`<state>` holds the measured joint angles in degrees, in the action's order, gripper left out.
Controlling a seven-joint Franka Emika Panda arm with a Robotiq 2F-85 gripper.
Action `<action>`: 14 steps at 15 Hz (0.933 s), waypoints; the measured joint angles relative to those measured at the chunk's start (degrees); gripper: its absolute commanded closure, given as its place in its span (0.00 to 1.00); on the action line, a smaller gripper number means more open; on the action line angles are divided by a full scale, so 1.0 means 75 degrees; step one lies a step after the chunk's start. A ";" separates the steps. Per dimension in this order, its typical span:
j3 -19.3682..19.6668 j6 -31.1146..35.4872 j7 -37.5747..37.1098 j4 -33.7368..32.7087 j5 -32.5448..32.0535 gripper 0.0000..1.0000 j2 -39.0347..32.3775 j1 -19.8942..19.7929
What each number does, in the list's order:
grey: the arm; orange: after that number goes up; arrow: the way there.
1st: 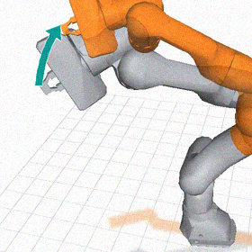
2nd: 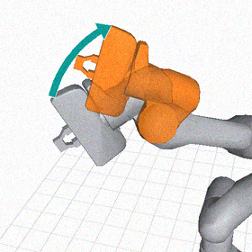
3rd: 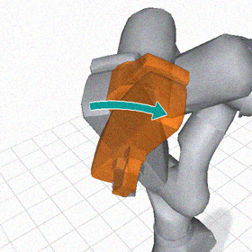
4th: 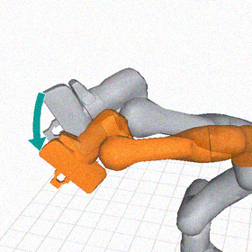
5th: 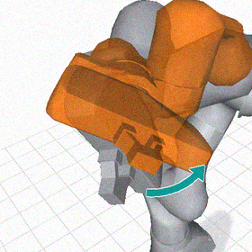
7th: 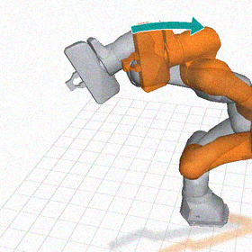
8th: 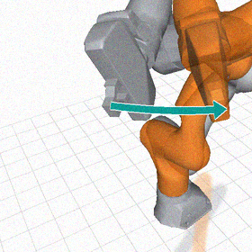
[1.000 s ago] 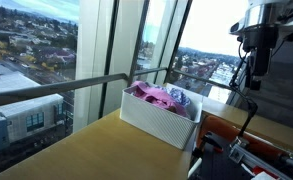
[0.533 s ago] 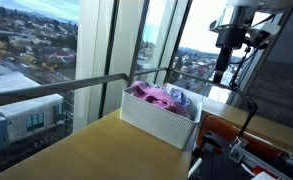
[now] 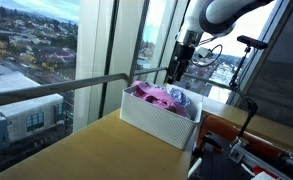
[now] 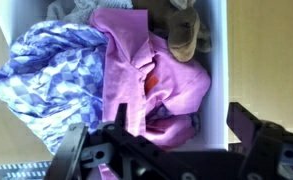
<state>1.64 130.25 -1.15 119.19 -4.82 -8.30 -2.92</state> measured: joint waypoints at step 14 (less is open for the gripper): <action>0.0582 0.1228 -0.0583 -0.1653 -0.0072 0.55 -0.4399 -0.0141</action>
<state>6.01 139.47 -5.52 106.79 -5.35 -41.29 -3.97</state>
